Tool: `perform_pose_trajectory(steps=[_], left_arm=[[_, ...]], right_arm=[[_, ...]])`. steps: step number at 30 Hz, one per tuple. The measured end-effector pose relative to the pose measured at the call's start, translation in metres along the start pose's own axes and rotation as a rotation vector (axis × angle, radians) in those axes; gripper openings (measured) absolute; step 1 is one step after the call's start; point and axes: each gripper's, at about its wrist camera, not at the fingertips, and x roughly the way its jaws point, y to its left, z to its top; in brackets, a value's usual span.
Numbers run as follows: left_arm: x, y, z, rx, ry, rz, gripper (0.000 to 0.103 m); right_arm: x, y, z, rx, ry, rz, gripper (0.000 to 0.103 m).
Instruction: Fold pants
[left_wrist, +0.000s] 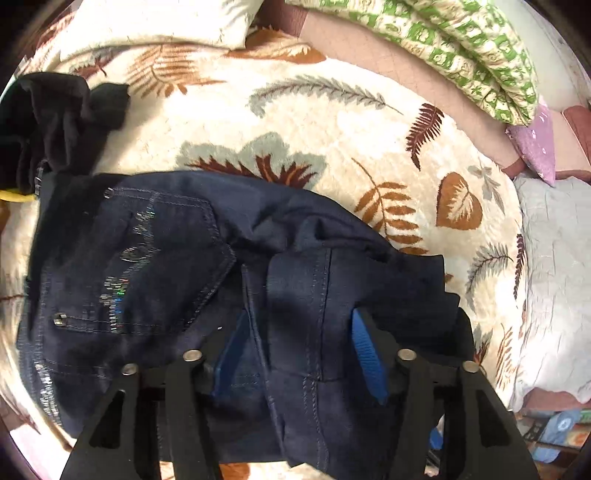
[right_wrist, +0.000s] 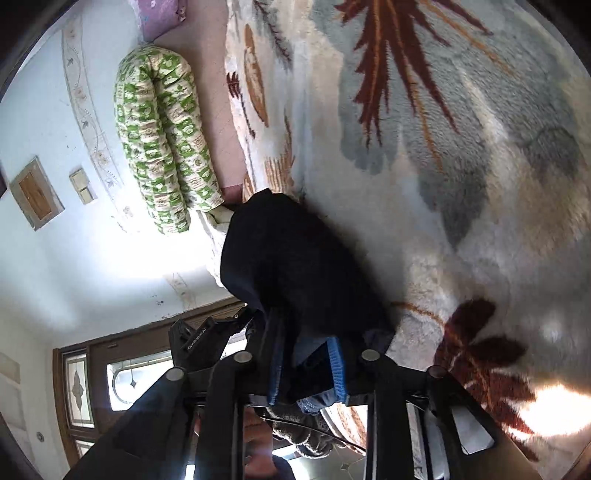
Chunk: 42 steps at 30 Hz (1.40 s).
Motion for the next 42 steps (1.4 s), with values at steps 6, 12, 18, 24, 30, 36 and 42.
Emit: perform_pose_trajectory(steps=[6,12,18,24,30,36,42], left_arm=[[-0.029,0.014,-0.071,-0.035,0.021,-0.182,0.08],[0.011,0.026,-0.111,-0.206,0.094,-0.353,0.08],[0.046,0.033,-0.109,-0.335,0.066,-0.351,0.08],[0.045,0.017,-0.105,-0.36,0.015,-0.259,0.043],[-0.011,0.012,-0.092,-0.287,-0.11,-0.21,0.028],[-0.024,0.002,-0.094,-0.18,-0.178,-0.006,0.033],[0.017,0.009,-0.106,-0.25,-0.023,-0.192,0.034]], right_arm=[[0.005,0.027,-0.017,-0.177,0.049,-0.043,0.061],[0.017,0.039,-0.015,-0.251,0.005,-0.128,0.061],[0.026,0.062,-0.017,-0.444,-0.029,-0.245,0.07],[0.045,0.049,-0.006,-0.357,-0.001,-0.172,0.046],[0.061,0.033,-0.004,0.141,0.138,0.323,0.011],[0.043,0.014,0.012,0.211,0.02,0.402,0.013],[0.009,-0.011,0.026,0.071,-0.114,0.13,0.013]])
